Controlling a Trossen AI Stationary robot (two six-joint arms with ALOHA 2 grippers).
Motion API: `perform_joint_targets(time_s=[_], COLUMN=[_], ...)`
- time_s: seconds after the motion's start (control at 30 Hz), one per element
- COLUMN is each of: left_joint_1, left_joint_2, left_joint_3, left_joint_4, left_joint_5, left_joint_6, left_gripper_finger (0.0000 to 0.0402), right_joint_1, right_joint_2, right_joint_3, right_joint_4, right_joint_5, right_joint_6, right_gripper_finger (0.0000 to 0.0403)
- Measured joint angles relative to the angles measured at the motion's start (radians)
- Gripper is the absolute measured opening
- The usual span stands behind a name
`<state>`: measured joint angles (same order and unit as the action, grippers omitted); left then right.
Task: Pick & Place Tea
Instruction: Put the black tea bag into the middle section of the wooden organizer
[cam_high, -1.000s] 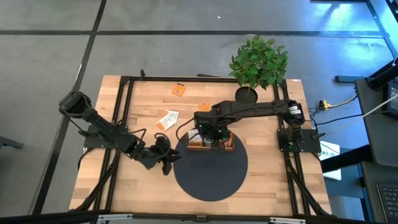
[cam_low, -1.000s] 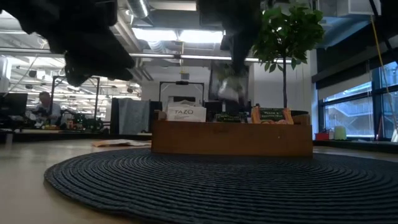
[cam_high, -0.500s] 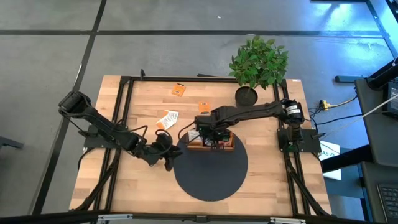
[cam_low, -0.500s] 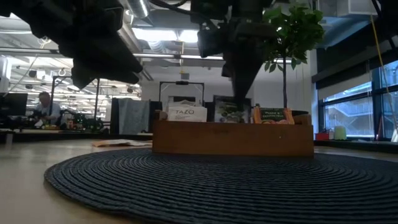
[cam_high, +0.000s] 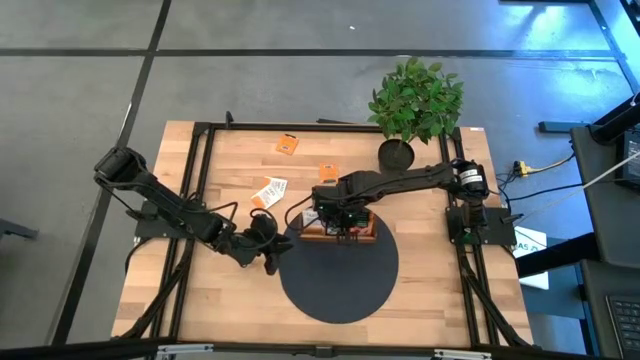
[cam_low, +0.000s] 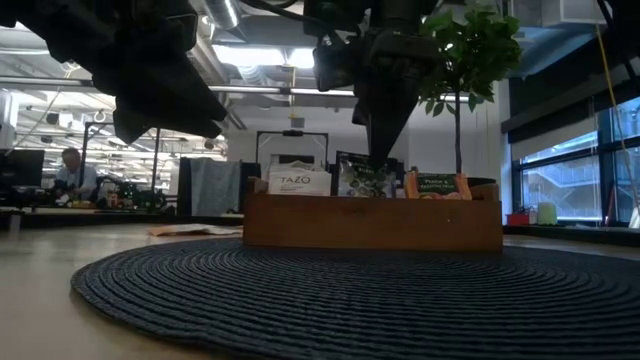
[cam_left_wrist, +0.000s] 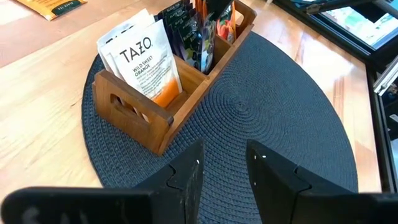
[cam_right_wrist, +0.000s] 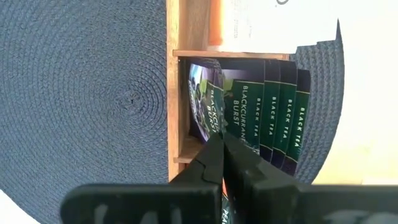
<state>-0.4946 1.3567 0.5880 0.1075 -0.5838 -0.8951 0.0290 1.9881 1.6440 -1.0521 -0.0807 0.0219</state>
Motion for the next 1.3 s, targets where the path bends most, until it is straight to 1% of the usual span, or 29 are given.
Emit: perform_joint_targets(time_s=[0.47,0.67,0.87,1.03,1.13,1.23,1.3], left_joint_1=[0.000,0.000,-0.001,-0.001,-0.001,-0.001,-0.001], left_joint_2=[0.000,0.000,0.000,0.000,0.000,0.000,0.000], left_joint_3=[0.000,0.000,0.000,0.000,0.000,0.000,0.000], left_joint_4=[-0.006,-0.007,-0.010,-0.010,-0.010,-0.010,-0.011], left_joint_5=[0.001,0.002,0.027,0.027,0.028,0.028,0.028], left_joint_6=[0.000,-0.005,-0.007,-0.008,-0.008,-0.008,-0.008], left_gripper_finger=[0.0116,0.0116,0.0116,0.0116,0.0116,0.0116,0.0116], right_joint_1=[0.000,0.000,0.000,0.001,0.000,0.000,0.000], right_joint_2=[0.000,0.030,0.035,0.035,0.035,0.030,0.026], right_joint_3=[0.000,0.000,0.000,0.004,0.004,0.005,0.005], right_joint_4=[0.001,-0.001,0.017,0.015,0.011,0.002,-0.005], right_joint_5=[-0.001,-0.001,0.000,0.000,0.000,0.005,0.028], right_joint_6=[0.025,0.026,0.057,0.060,0.054,0.073,0.091], right_gripper_finger=[0.0008,0.0009,0.0009,0.0011,0.0024,0.0048,0.0064])
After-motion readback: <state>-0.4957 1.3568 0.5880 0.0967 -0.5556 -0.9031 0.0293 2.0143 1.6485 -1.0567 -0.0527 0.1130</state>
